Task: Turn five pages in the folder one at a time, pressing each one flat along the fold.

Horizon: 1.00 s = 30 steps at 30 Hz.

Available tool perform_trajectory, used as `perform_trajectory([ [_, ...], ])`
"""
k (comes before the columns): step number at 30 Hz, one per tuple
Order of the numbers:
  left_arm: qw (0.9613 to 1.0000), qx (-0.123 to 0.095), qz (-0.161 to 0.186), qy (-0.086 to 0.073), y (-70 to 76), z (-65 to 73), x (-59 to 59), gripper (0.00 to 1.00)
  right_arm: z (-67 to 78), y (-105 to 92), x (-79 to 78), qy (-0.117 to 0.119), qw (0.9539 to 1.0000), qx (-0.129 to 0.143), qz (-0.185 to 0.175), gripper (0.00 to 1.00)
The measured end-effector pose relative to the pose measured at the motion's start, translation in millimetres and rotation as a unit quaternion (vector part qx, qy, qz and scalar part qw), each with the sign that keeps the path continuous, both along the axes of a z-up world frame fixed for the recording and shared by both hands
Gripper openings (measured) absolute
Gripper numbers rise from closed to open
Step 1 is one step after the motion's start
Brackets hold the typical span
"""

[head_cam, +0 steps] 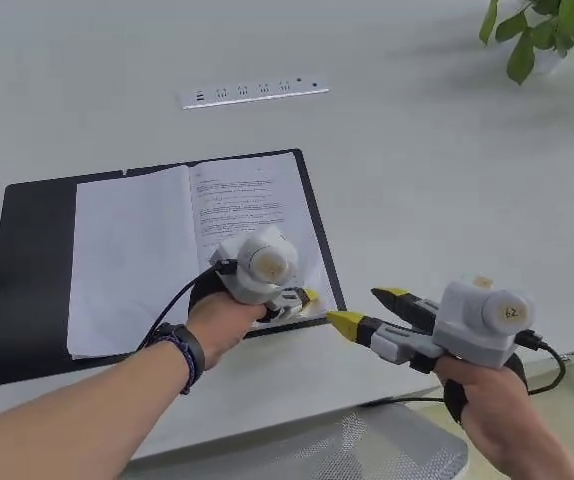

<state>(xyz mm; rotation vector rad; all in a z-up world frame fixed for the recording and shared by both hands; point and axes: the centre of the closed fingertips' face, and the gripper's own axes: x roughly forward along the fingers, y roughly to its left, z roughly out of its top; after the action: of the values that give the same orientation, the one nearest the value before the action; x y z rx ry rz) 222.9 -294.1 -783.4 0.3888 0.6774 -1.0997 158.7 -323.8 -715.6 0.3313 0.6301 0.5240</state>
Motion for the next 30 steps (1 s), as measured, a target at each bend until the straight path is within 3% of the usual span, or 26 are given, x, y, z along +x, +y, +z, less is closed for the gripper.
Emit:
perform_trajectory([
  [6,1.0000,-0.008,0.003,0.003,0.5,1.3,1.7,0.42,-5.3,10.6,24.1,0.000,0.9996,0.000,0.029,0.52],
  [13,0.9999,-0.012,0.004,0.006,0.5,2.0,1.4,0.41,-11.7,16.9,53.8,0.012,0.9982,0.053,0.025,0.46],
  [14,0.9999,-0.014,0.004,0.007,0.6,2.2,1.5,0.41,-12.3,17.9,57.5,0.018,0.9971,0.070,0.020,0.46],
  [23,0.9996,-0.023,0.012,0.011,0.8,3.0,1.5,0.39,-23.7,20.5,71.3,0.044,0.9922,0.116,0.011,0.41],
  [30,0.9993,-0.029,0.019,0.013,1.2,3.7,0.7,0.38,-28.2,25.9,76.3,0.055,0.9895,0.133,0.013,0.41],
])
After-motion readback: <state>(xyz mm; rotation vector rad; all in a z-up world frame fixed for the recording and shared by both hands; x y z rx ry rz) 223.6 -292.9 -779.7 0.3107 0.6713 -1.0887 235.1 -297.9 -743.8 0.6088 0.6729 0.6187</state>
